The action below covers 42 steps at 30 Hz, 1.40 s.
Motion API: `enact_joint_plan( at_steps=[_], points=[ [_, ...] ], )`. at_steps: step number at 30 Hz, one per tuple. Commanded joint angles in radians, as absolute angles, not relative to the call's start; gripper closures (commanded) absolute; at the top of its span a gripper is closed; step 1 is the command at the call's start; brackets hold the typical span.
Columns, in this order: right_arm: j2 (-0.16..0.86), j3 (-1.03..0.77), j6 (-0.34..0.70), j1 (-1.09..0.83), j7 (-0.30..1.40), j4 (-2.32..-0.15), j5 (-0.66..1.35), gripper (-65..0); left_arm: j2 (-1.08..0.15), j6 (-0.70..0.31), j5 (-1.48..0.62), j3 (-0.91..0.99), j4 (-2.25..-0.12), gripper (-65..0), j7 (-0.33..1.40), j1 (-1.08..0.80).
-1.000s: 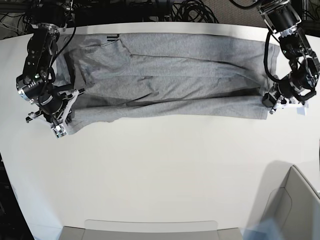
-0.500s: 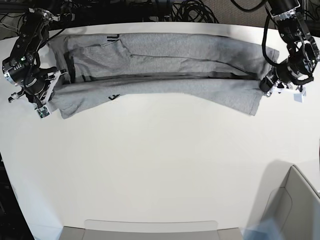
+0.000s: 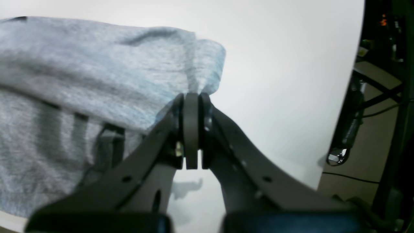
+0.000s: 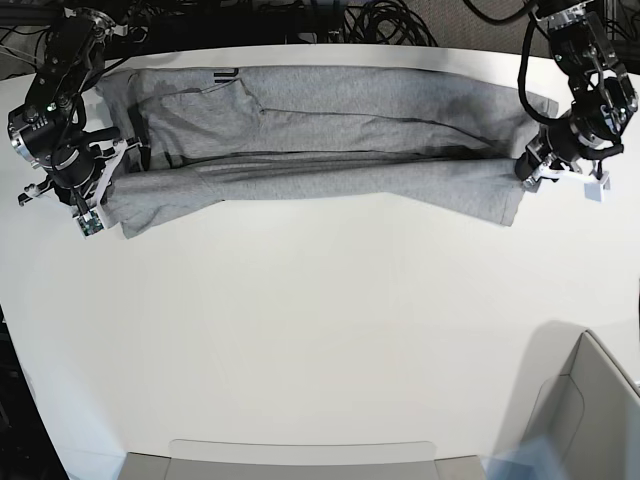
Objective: Fold the T-shirt properly
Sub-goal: 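Lift the hem and fold it over toward the collar with both grippers, then release the hem and reposition both grippers on the folded edge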
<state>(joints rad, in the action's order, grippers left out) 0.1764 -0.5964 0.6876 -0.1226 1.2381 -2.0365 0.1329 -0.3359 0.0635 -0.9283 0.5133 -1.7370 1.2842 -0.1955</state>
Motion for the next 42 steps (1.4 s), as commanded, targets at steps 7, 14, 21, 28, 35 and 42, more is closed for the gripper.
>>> enact_joint_plan(
  at_steps=[7, 14, 21, 28, 35, 42],
  points=[
    [0.189, -0.61, 0.698, -0.171, 1.233, -2.054, 0.133, 0.0, -0.349, 0.067, -0.938, 0.526, -1.873, 0.0, 1.29, -0.271],
    [0.189, -0.605, 0.698, -0.228, 1.228, -2.058, 0.133, 0.0, -0.349, 0.067, -0.935, 0.568, -1.871, 0.0, 1.29, -0.332],
    [0.189, -0.601, 0.698, -0.266, 1.227, -2.058, 0.133, 0.0, -0.335, 0.062, -0.932, 0.564, -1.868, 0.0, 1.279, -0.367],
    [0.189, -0.599, 0.698, -0.309, 1.227, -2.057, 0.133, 0.0, -0.315, 0.061, -0.932, 0.564, -1.77, 0.0, 1.274, -0.394],
    [0.177, -0.601, 0.698, -0.341, 1.227, -2.054, 0.2, 0.0, -0.317, 0.064, -0.934, 0.57, -1.748, -10.6, 1.245, -0.394],
    [0.177, -0.601, 0.698, -0.343, 1.227, -2.054, 0.211, -16.3, -0.317, 0.065, -0.934, 0.573, -1.867, -22.4, 1.242, -0.409]
  ],
)
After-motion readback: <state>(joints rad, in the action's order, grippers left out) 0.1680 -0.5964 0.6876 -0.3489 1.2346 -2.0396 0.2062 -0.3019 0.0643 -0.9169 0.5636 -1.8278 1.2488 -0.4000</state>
